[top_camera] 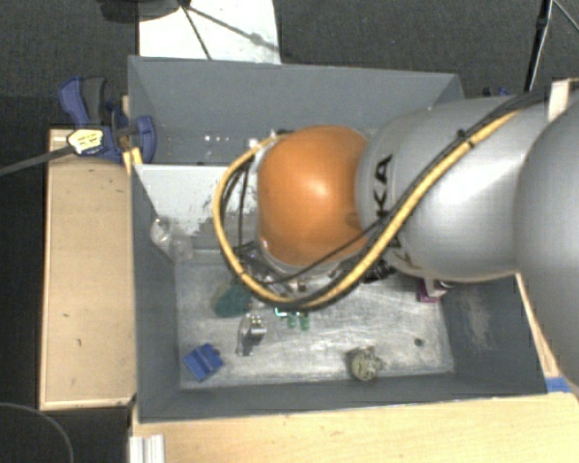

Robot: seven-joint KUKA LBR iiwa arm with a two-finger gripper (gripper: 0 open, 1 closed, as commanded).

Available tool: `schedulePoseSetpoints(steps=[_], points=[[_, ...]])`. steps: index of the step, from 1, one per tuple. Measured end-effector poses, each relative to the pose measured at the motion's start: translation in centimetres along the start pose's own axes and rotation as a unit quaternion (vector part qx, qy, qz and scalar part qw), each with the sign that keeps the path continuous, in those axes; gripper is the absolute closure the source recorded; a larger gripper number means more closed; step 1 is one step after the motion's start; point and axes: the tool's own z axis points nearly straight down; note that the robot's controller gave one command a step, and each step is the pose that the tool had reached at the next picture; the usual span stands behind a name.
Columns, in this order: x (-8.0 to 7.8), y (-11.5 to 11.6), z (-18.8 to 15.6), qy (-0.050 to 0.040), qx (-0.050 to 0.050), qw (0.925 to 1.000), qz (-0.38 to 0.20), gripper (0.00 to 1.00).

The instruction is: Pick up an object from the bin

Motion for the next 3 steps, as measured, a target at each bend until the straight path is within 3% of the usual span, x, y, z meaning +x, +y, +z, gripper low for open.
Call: schedulePoseSetpoints(steps=[1, 2, 3], points=[[-4.4, -2.3, 10.2, -0.0033, -0.001, 0.9881, 0.154, 0.00], [-5.2, -6.6, 10.9, -0.0045, -0.003, 0.9757, 0.219, 0.00], [-5.4, -6.7, 10.7, -0.0082, -0.004, 0.9749, 0.223, 1.00]])
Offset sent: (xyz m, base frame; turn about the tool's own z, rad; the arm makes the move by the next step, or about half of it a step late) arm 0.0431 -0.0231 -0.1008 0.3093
